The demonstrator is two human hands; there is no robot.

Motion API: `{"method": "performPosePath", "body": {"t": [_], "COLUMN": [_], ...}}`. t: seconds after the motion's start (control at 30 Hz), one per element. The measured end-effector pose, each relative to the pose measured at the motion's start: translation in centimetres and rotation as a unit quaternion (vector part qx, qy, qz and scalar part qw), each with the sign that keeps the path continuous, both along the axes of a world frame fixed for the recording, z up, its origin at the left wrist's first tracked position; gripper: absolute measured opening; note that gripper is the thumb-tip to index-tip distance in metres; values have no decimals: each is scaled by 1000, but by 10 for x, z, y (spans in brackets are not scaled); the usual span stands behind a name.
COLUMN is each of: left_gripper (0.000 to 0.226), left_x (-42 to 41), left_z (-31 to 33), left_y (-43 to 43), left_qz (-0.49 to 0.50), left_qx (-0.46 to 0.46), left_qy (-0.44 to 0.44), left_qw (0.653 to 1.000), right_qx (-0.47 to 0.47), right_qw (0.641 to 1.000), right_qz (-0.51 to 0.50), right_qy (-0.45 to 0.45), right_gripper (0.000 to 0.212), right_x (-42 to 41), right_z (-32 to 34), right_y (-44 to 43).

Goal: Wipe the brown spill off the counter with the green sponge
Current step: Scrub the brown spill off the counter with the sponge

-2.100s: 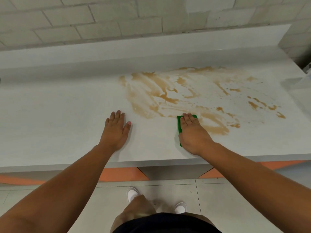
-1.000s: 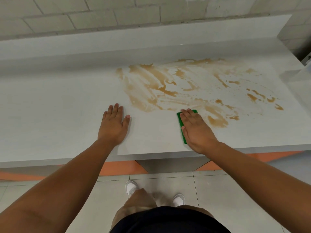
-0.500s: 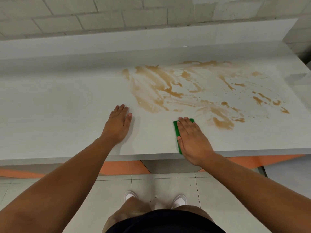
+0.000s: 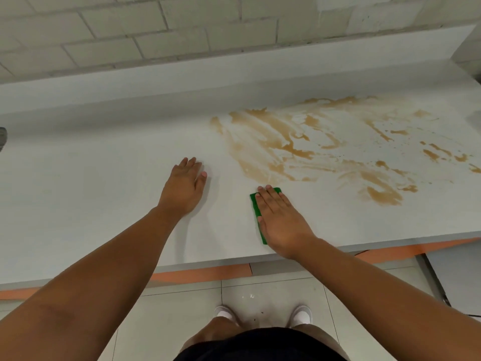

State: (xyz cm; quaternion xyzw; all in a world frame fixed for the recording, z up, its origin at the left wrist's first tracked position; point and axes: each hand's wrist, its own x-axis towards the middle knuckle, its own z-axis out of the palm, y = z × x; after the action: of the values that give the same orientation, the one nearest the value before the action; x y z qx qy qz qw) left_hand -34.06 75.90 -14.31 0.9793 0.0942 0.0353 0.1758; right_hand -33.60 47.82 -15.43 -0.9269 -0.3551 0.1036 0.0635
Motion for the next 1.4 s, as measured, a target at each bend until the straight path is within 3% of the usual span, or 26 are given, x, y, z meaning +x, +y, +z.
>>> {"method": "performPosePath", "body": {"t": [0.23, 0.33, 0.43, 0.63, 0.77, 0.97, 1.23, 1.4], "left_gripper": [58, 59, 58, 62, 65, 61, 58, 57], "left_x": [24, 32, 43, 62, 61, 58, 60, 59], "left_z": [-9, -14, -15, -22, -29, -31, -36, -34], "left_y": [45, 56, 64, 61, 59, 60, 59, 59], "left_qz": [-42, -60, -73, -72, -65, -56, -44, -42], "left_qx": [33, 40, 34, 33, 51, 38, 41, 39], "left_qy": [24, 19, 13, 35, 36, 18, -5, -10], "left_qw": [998, 997, 997, 996, 996, 998, 998, 998], "right_qx": [-17, 29, 68, 24, 36, 64, -46, -14], "right_qw": [993, 993, 989, 977, 979, 995, 991, 997], "right_qz": [-116, -106, -130, -213, -199, -69, -127, -64], "right_qy": [-24, -32, -9, -12, -20, 24, 5, -28], "right_gripper": [60, 65, 58, 55, 59, 53, 60, 60], "right_x": [42, 34, 34, 65, 84, 97, 120, 110], "right_z": [1, -2, 2, 1, 0, 9, 7, -3], "right_y": [1, 0, -12, -6, 22, 30, 59, 77]}}
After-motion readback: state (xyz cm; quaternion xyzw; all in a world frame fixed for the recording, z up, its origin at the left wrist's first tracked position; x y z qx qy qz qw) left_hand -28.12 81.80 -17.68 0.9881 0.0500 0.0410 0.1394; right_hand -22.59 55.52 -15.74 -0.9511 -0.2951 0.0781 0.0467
